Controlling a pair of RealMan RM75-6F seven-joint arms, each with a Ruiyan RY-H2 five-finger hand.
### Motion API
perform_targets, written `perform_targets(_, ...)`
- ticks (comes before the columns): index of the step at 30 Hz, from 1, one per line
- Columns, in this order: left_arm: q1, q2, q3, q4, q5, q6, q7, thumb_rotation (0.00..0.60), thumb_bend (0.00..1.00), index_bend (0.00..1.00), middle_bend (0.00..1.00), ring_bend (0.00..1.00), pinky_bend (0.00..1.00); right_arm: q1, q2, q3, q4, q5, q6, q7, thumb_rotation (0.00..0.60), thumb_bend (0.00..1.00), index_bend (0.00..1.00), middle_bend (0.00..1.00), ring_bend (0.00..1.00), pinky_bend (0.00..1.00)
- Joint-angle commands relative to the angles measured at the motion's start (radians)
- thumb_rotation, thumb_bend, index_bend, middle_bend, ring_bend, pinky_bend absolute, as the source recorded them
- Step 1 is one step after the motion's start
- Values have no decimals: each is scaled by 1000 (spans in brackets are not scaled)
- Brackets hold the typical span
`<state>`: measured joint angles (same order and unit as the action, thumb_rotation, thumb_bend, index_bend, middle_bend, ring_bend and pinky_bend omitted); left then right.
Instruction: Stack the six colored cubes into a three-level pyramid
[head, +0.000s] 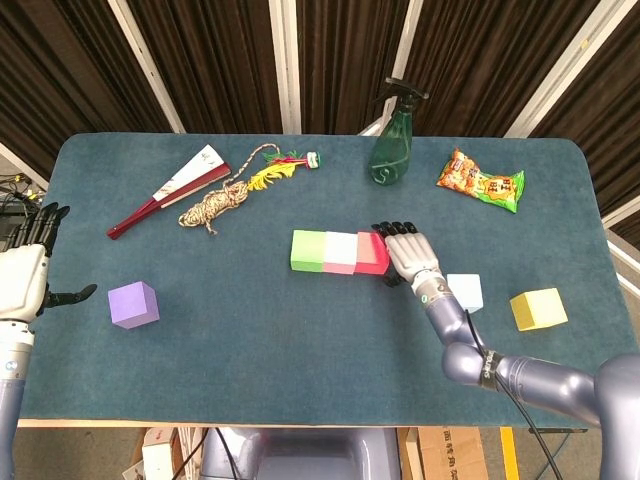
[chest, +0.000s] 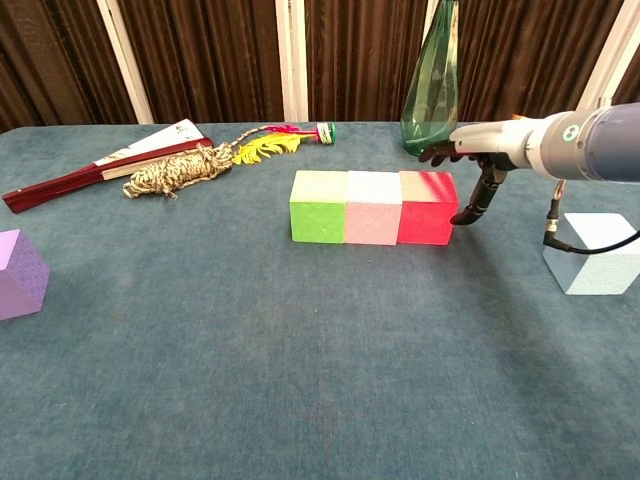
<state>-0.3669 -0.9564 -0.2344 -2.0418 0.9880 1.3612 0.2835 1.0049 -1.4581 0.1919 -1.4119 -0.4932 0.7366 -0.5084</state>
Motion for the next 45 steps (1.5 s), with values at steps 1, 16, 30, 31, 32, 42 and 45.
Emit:
perform_targets(1,-1,-1,0,2,-2,-1,1,600,131,0,0,8,76,10,-4,0,14,7,-14,7,600,303,0,136,21,0)
perform_targets(16,-4,-7,-1,14,-13,-6,3,600,132,0,0,8,76,67,-42,-9,98,42,-73,39,600,302,0,209,50,0)
perform_targets(30,-6,-9,-1,23,-22,-11,2,600,131,0,0,8,76,94,-59,-36,142,71,-91,57,600,302,0,252,90,0)
perform_targets(31,-6,-9,-2,23,-22,-11,2,600,131,0,0,8,76,95,-60,-37,142,71,-91,59,600,302,0,252,90,0)
perform_targets(32,-6,-9,-1,23,-21,-11,2,600,131,0,0,8,76,96,-59,-38,140,72,-90,62,600,303,0,252,90,0)
perform_targets(42,-6,-9,-1,22,-19,-12,0,600,131,0,0,8,76,99,-54,-47,124,71,-77,73,600,302,0,252,90,0)
perform_targets(45,-6,-9,-1,22,-18,-12,-1,600,131,0,0,8,76,100,-51,-50,118,73,-74,75,600,303,0,252,90,0)
